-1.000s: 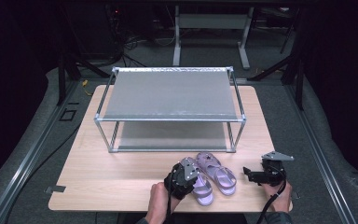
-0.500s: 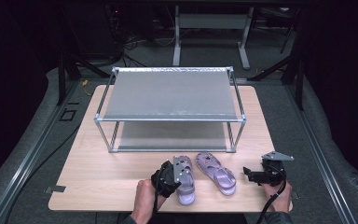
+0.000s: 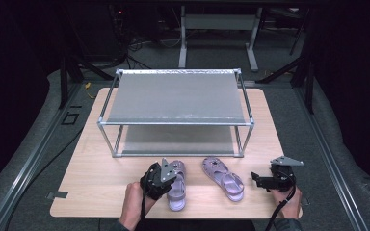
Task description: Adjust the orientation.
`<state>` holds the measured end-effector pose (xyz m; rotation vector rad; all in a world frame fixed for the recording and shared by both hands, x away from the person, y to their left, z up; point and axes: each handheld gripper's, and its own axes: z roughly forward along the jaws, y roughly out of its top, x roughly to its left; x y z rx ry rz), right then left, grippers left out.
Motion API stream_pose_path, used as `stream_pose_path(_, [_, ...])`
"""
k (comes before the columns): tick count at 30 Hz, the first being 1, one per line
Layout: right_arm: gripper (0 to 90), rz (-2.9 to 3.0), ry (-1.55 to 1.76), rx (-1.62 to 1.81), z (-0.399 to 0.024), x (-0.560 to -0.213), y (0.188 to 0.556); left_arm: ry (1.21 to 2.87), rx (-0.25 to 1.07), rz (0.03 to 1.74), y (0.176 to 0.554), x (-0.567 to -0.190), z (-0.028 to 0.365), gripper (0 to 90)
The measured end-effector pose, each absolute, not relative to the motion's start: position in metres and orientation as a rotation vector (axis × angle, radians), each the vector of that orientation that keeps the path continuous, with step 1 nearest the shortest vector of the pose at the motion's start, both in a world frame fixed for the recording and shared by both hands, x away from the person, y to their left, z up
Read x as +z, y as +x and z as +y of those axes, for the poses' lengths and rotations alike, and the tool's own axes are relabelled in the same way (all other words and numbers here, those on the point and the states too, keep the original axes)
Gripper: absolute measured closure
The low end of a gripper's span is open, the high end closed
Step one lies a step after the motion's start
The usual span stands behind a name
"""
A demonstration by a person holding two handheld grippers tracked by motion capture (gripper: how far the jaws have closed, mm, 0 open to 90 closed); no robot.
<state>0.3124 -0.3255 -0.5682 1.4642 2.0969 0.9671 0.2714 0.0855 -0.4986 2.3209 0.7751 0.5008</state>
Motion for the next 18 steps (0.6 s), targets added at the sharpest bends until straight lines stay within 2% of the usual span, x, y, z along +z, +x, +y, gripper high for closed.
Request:
stream_pose_path(3, [6.6, 2.097, 1.465, 0.963, -0.325, -0.568, 0.313, 2.315, 0.448, 0.789, 0.271, -0.503, 0.086, 79.6])
stream_pose_path(5, [6.7, 2.096, 1.465, 0.964, -0.326, -0.568, 0.312, 2.307, 0.434, 0.818, 0.27, -0.508, 0.084, 67.5])
stream_pose_path(6, [6.7, 2.096, 1.466, 0.964, -0.326, -0.568, 0.312, 2.297, 0.43, 0.84, 0.27, -0.51, 0.083, 67.5])
stream_pose_path(7, [6.7, 2.099, 1.466, 0.966, -0.326, -0.568, 0.313, 2.289, 0.427, 0.892, 0.27, -0.514, 0.084, 60.0])
stream_pose_path(9, [6.8, 2.097, 1.466, 0.965, -0.326, -0.568, 0.312, 2.278, 0.38, 0.931, 0.27, -0.516, 0.086, 56.8])
stream_pose_path(13, [6.8, 2.1, 1.466, 0.964, -0.326, -0.568, 0.313, 2.261, 0.31, 0.969, 0.269, -0.517, 0.092, 57.9])
stream_pose_path(16, [6.9, 2.1, 1.465, 0.96, -0.326, -0.568, 0.313, 2.255, 0.273, 0.971, 0.269, -0.517, 0.096, 68.6])
stream_pose_path(17, [6.9, 2.1, 1.465, 0.96, -0.326, -0.568, 0.313, 2.263, 0.278, 0.96, 0.268, -0.517, 0.096, 68.6])
stream_pose_path(18, [6.9, 2.098, 1.466, 0.962, -0.325, -0.568, 0.313, 2.267, 0.297, 0.961, 0.268, -0.517, 0.096, 76.1])
